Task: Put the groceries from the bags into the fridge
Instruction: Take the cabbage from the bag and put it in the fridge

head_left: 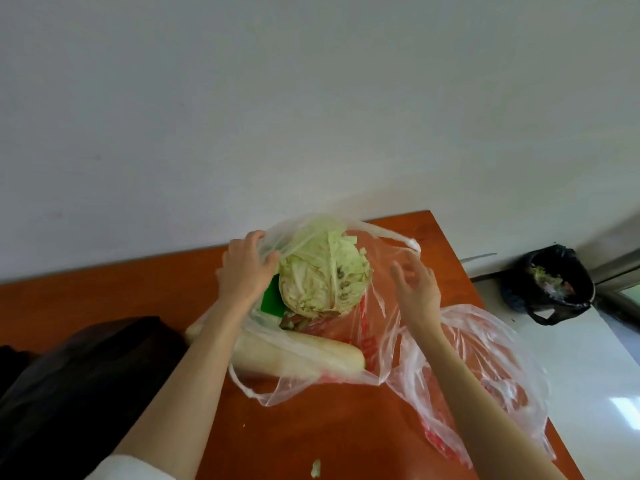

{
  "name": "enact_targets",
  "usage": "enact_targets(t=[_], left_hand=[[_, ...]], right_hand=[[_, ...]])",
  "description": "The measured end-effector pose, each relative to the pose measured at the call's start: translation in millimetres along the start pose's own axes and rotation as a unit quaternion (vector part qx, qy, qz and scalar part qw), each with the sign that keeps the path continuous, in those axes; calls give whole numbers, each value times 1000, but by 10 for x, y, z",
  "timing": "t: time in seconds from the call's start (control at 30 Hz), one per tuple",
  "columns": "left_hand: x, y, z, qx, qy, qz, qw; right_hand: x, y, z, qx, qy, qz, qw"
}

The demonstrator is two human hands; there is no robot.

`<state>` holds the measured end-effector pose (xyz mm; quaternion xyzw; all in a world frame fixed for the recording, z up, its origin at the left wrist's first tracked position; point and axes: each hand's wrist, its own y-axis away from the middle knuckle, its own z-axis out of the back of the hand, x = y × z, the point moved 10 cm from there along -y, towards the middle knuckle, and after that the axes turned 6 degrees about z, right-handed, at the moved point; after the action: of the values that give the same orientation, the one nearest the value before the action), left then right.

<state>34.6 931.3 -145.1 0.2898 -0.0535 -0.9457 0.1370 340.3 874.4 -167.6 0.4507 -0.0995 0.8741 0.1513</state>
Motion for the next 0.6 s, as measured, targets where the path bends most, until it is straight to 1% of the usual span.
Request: enact_targets(t=[0.03, 0.1, 0.17, 0.23, 0.27, 0.33, 0.4, 0.43, 0.47, 0.5, 0.57, 0.6], left_hand=[[-81, -70, -80, 32, 12, -22, 999], [-252, -130, -248, 108, -6, -65, 992], [-351, -135, -352, 174, -25, -75, 982], [-350, -176, -345, 200, -25, -52, 978], [-338, -203, -333, 208, -30, -45, 977], [-307, -275, -350, 233, -20, -40, 971], [-299, -384, -332, 248, 59, -21, 967], [-296, -452, -307, 251, 110, 1, 962], [-277, -515, -312, 268, 165, 35, 949], [-262, -561, -367, 302, 231, 78, 922], [-277, -594, -521, 371, 370, 170, 835], [-275, -623, -588, 379, 412, 204, 803]], right_hand=[[4, -80, 16, 0, -3, 4, 1000], [70, -215, -16, 29, 7, 25, 999], [108, -314, -103, 74, -15, 29, 997], [93, -394, -207, 121, -59, 17, 991], [82, -430, -251, 147, -64, 13, 987], [-26, -493, -400, 211, -31, 18, 977], [-203, -526, -583, 277, 23, 25, 960], [-279, -543, -662, 302, 54, 34, 951], [-353, -561, -733, 325, 79, 35, 942], [-387, -580, -789, 341, 89, 36, 935], [-414, -602, -878, 365, 46, 25, 929], [-394, -587, -908, 379, 0, 4, 925]])
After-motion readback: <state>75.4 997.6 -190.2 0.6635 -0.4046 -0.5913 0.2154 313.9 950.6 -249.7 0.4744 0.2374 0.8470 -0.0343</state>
